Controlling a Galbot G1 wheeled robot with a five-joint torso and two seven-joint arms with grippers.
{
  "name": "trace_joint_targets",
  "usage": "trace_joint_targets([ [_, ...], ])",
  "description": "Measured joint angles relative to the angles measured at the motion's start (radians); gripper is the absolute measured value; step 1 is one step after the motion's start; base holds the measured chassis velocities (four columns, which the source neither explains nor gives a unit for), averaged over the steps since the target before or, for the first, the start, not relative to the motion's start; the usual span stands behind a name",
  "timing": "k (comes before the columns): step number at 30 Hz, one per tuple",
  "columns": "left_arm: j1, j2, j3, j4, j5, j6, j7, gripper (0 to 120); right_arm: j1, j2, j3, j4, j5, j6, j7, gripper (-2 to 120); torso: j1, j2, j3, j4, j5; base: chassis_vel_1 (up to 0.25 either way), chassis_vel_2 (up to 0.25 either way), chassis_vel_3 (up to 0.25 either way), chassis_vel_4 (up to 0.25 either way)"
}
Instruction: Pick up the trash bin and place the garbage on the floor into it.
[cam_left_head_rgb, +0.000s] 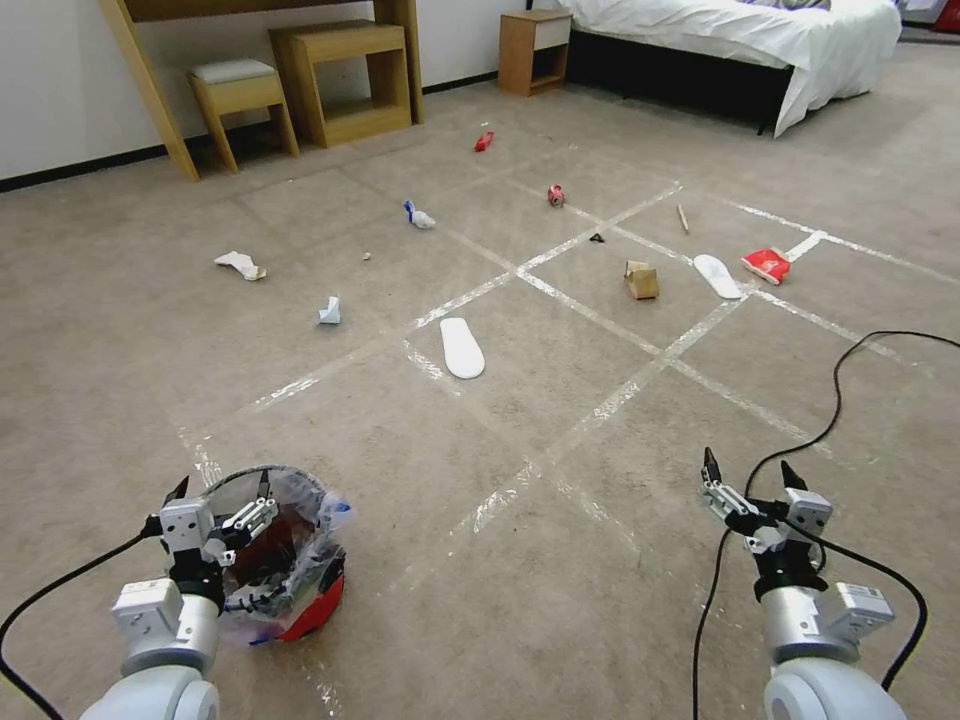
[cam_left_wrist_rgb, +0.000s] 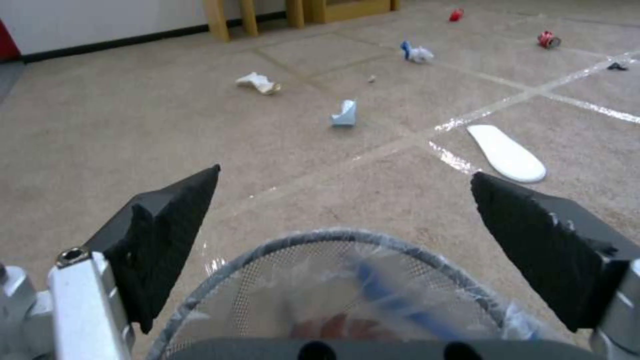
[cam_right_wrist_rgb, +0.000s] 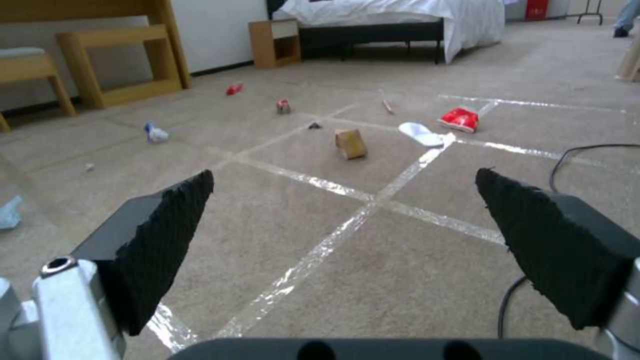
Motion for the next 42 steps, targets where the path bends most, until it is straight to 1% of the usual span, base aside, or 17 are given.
trace_joint_targets([
  [9,0.008,0.004,0.000,0.016,0.000,-0.002,0.000,100,0.008,0.001,0.015,-0.008,-0.001,0.024,-0.005,100,0.000,0.000,0.000,0.0001,0.0000,0.000,0.000,0.000,0.000],
  [14,-0.003,-0.001,-0.002,0.037,-0.009,-0.002,-0.001,100,0.013,0.004,0.011,-0.037,-0.038,0.088,-0.022,100,0.000,0.000,0.000,0.0001,0.0000,0.000,0.000,0.000,0.000],
  [20,0.009,0.032,-0.020,0.014,-0.046,0.028,-0.020,100,0.011,0.006,0.011,-0.043,-0.046,0.103,-0.025,100,0.000,0.000,0.000,0.0001,-0.0001,0.000,0.000,0.000,0.000],
  [23,0.019,0.069,-0.027,-0.014,-0.114,0.078,-0.073,100,0.010,0.005,0.013,-0.043,-0.045,0.103,-0.025,100,0.000,0.000,0.000,0.0001,-0.0002,0.000,0.000,0.000,0.000],
  [24,0.024,0.090,-0.033,-0.027,-0.149,0.112,-0.095,100,0.009,0.005,0.014,-0.043,-0.044,0.102,-0.025,100,0.000,0.000,0.000,0.0000,-0.0001,0.000,0.000,0.000,0.000],
  [25,0.033,0.137,-0.051,-0.044,-0.218,0.177,-0.126,100,0.006,0.005,0.016,-0.043,-0.042,0.099,-0.024,100,0.000,0.000,0.000,0.0002,-0.0001,0.000,0.000,0.000,0.000],
  [26,0.033,0.137,-0.051,-0.044,-0.218,0.177,-0.126,100,0.006,0.005,0.016,-0.043,-0.042,0.099,-0.024,100,0.000,0.000,0.000,0.0002,-0.0001,0.000,0.000,0.000,0.000],
  [27,0.036,0.179,-0.066,-0.047,-0.295,0.243,-0.160,100,0.004,0.005,0.017,-0.043,-0.041,0.098,-0.024,100,0.000,0.000,0.000,0.0000,-0.0002,0.000,0.000,0.000,0.000],
  [28,0.037,0.191,-0.070,-0.047,-0.318,0.263,-0.171,100,0.004,0.005,0.018,-0.043,-0.041,0.098,-0.023,100,0.000,0.000,0.000,0.0001,-0.0002,0.000,0.000,0.000,0.000],
  [29,0.038,0.233,-0.085,-0.044,-0.403,0.332,-0.208,100,0.003,0.006,0.019,-0.043,-0.040,0.098,-0.022,100,0.000,0.000,0.000,0.0000,-0.0002,0.000,0.000,0.000,0.000],
  [30,0.038,0.233,-0.085,-0.044,-0.403,0.332,-0.208,100,0.003,0.006,0.019,-0.043,-0.040,0.098,-0.022,100,0.000,0.000,0.000,0.0000,-0.0002,0.000,0.000,0.000,0.000],
  [32,0.036,0.267,-0.092,-0.034,-0.490,0.388,-0.260,100,0.003,0.008,0.021,-0.043,-0.040,0.098,-0.022,100,0.000,0.000,0.000,0.0001,-0.0002,0.000,0.000,0.000,0.000],
  [33,0.030,0.302,-0.094,-0.016,-0.584,0.433,-0.308,100,0.002,0.010,0.022,-0.042,-0.040,0.097,-0.020,100,0.000,0.000,0.000,0.0000,-0.0003,0.000,0.000,0.000,0.000],
  [34,0.030,0.302,-0.094,-0.016,-0.584,0.433,-0.308,100,0.002,0.010,0.022,-0.042,-0.040,0.097,-0.020,100,0.000,0.000,0.000,0.0000,-0.0003,0.000,0.000,0.000,0.000],
  [36,0.023,0.343,-0.099,0.016,-0.662,0.468,-0.343,100,-0.001,0.012,0.023,-0.040,-0.041,0.096,-0.019,100,0.000,0.000,0.000,0.0000,-0.0004,0.000,0.000,0.000,0.000],
  [39,0.015,0.373,-0.101,0.044,-0.729,0.490,-0.370,100,-0.003,0.015,0.023,-0.038,-0.041,0.095,-0.017,100,0.000,0.000,0.000,0.0001,-0.0003,0.000,0.000,0.000,0.000],
  [42,0.010,0.398,-0.106,0.071,-0.761,0.499,-0.377,100,-0.005,0.018,0.025,-0.038,-0.042,0.095,-0.017,100,0.000,0.000,0.000,-0.0001,-0.0004,0.000,0.000,0.000,0.000],
])
